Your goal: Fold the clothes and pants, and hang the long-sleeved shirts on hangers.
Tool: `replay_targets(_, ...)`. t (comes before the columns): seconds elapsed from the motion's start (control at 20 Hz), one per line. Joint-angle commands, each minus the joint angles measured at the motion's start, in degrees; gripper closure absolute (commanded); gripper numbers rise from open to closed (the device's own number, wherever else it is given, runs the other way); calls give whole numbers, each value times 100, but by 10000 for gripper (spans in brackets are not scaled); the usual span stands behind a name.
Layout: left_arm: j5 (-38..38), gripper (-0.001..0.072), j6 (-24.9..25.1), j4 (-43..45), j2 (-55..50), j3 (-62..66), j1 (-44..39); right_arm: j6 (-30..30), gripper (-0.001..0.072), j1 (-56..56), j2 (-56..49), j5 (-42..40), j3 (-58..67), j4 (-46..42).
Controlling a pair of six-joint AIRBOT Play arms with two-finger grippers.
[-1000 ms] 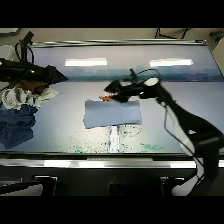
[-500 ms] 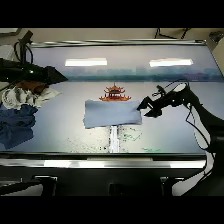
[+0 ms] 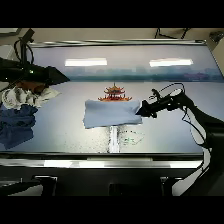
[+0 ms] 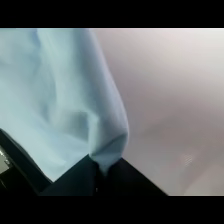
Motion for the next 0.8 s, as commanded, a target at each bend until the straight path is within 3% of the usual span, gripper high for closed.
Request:
replay_targets(0.0, 0, 687, -4, 2, 11, 0, 15, -529, 666, -55, -17, 483, 164, 358)
replay_targets(0.15, -2, 687, -4, 28, 11, 0, 122, -619, 667, -404, 24, 918, 955, 367)
replay_targets(0.45, -7, 687, -52, 168, 7, 0, 306, 299, 669, -2013, 111, 841, 2765, 85)
replay_targets(0.75, 76, 687, -162, 173, 4, 0, 306, 990, 668, -3915, 321, 667, 3213, -170)
